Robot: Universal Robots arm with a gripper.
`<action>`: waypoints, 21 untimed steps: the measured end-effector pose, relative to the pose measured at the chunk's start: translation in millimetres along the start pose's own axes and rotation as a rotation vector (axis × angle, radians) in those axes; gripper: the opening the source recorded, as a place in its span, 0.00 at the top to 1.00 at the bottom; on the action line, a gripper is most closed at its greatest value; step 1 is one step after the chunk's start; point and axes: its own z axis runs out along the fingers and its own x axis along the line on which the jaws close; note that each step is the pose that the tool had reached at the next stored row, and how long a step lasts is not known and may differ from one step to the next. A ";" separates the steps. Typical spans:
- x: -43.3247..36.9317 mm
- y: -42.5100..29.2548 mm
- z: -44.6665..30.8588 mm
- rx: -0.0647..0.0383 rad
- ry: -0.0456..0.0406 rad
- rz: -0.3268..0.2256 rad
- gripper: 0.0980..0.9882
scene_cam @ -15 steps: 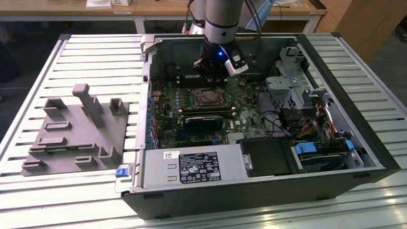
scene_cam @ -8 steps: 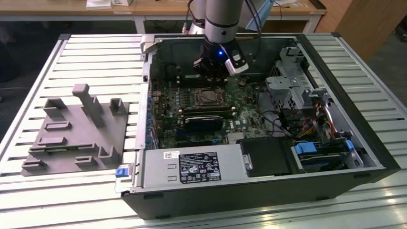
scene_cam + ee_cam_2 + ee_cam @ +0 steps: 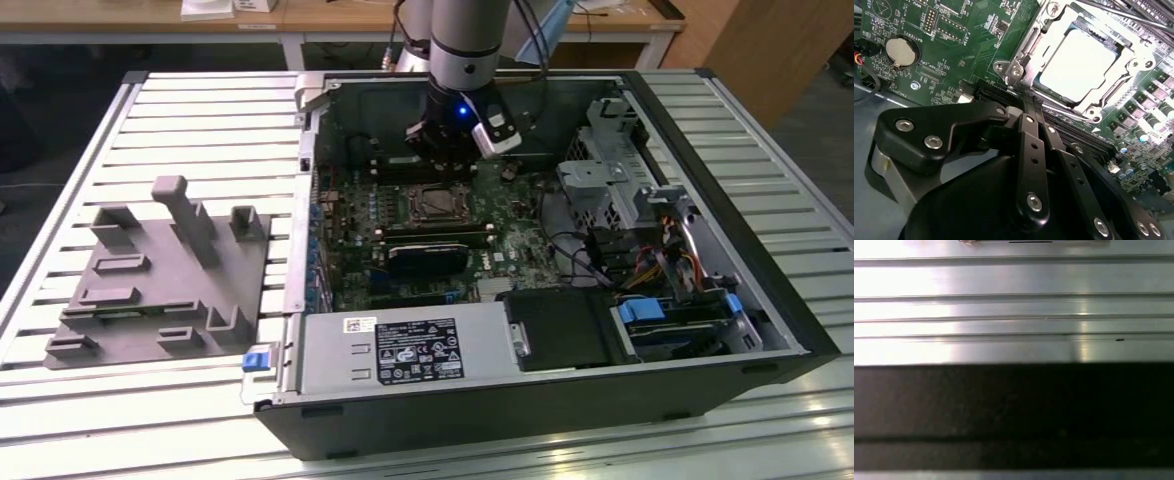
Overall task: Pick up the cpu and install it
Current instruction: 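Install the first cpu locking lever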
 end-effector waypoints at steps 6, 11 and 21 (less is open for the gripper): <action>0.0 0.0 0.4 0.009 -0.0002 0.000 0.99; 0.0 -0.1 1.2 0.016 -0.0004 0.000 0.99; 0.0 0.6 4.2 0.033 -0.0010 0.000 0.99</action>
